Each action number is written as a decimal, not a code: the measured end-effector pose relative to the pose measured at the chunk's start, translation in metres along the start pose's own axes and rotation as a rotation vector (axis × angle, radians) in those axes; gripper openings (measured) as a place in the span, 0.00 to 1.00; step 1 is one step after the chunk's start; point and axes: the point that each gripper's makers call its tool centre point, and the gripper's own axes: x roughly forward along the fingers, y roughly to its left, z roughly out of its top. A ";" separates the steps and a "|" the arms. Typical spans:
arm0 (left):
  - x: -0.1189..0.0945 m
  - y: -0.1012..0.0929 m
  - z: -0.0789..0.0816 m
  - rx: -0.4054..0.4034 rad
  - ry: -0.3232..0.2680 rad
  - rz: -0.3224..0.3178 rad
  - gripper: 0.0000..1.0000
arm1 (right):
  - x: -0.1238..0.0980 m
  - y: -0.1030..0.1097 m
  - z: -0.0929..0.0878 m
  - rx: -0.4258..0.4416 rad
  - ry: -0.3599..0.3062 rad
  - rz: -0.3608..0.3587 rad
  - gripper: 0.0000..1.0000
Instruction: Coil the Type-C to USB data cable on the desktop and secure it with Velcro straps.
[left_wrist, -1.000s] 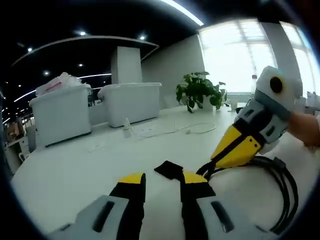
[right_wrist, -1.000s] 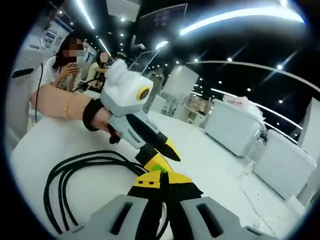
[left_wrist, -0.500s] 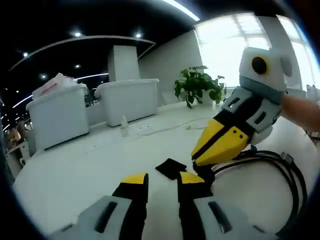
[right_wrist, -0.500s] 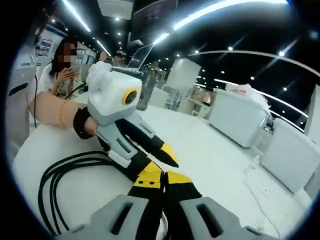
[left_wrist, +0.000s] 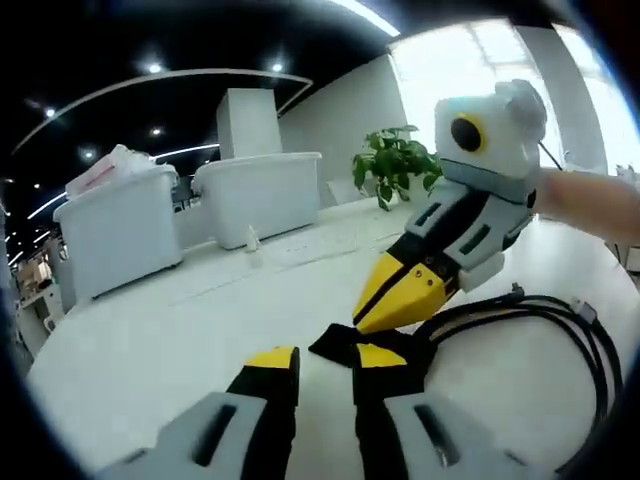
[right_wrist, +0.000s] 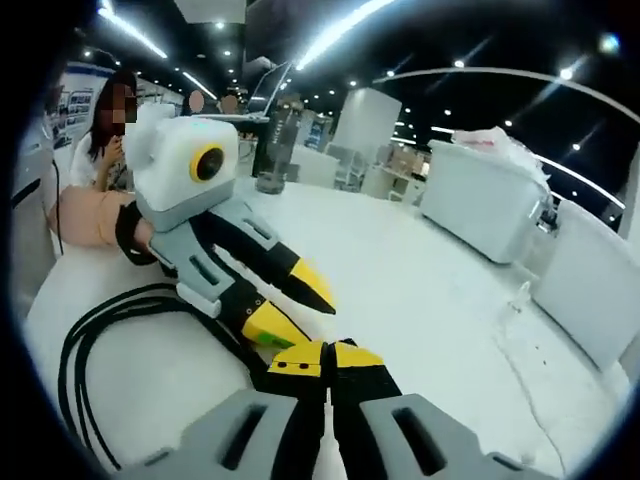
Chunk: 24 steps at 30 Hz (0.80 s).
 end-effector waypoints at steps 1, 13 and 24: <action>0.000 0.002 -0.002 -0.006 0.005 0.005 0.22 | 0.002 0.000 0.000 0.007 0.000 0.005 0.01; 0.004 0.005 -0.008 -0.045 0.011 0.003 0.21 | 0.017 0.002 -0.006 0.000 0.023 0.044 0.01; 0.004 0.008 -0.008 -0.053 0.008 0.005 0.21 | 0.023 -0.002 -0.014 0.012 0.038 0.040 0.01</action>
